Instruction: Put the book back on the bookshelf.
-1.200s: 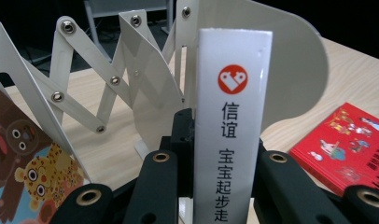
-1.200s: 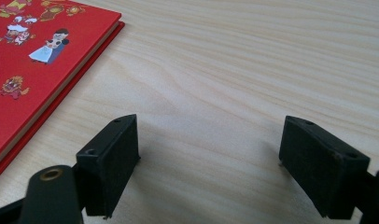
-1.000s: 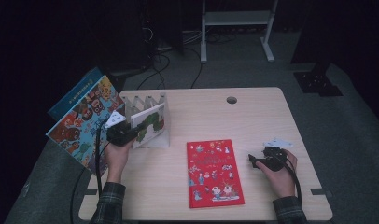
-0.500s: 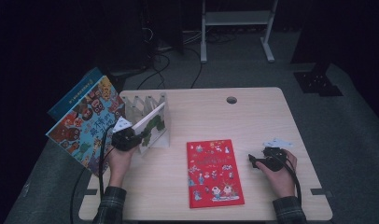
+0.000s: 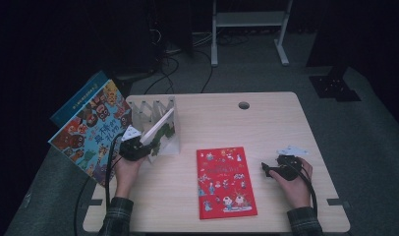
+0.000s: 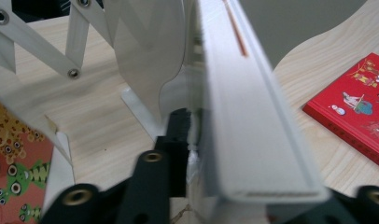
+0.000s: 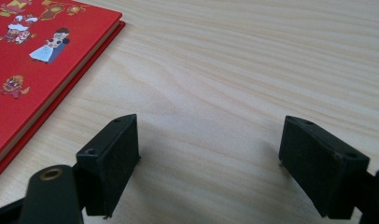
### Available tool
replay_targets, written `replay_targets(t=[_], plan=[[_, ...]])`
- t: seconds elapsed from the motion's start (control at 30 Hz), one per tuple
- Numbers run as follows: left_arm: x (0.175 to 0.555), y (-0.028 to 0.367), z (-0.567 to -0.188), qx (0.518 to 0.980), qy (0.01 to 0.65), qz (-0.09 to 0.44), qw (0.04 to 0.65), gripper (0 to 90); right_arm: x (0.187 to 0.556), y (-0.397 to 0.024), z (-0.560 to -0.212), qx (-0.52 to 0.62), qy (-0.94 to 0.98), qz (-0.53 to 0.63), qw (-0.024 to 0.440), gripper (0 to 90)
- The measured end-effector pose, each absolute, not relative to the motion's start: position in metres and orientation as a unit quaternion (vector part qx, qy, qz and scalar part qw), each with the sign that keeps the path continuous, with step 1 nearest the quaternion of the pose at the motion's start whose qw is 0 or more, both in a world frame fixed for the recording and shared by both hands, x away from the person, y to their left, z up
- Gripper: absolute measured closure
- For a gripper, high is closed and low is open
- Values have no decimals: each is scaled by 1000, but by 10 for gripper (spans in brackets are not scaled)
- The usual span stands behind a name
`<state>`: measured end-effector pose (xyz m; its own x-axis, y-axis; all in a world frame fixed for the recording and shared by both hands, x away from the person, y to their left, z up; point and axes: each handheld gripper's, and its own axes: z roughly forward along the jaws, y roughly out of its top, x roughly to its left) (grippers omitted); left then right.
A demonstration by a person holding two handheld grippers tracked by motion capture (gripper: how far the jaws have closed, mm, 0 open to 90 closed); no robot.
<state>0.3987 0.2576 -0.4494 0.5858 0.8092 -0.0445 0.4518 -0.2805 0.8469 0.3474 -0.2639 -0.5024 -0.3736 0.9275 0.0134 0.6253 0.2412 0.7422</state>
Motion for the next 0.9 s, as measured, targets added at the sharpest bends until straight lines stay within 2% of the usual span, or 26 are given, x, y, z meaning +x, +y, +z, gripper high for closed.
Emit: replay_targets(t=[0.1, 0.4, 0.57, 0.73, 0.9], plan=[[393, 263, -447, 768, 407, 196, 455, 610, 347, -264, -502, 514, 756, 340, 222, 188], [368, 285, -445, 781, 394, 192, 445, 565, 347, -264, -503, 511, 757, 341, 223, 187], [366, 288, -449, 790, 387, 183, 439, 602, 347, -264, -503, 512, 756, 340, 223, 188], [367, 283, -451, 804, 373, 165, 434, 705, 347, -263, -503, 512, 756, 340, 223, 188], [367, 269, -451, 808, 361, 153, 439, 699, 347, -263, -503, 512, 756, 340, 223, 188]])
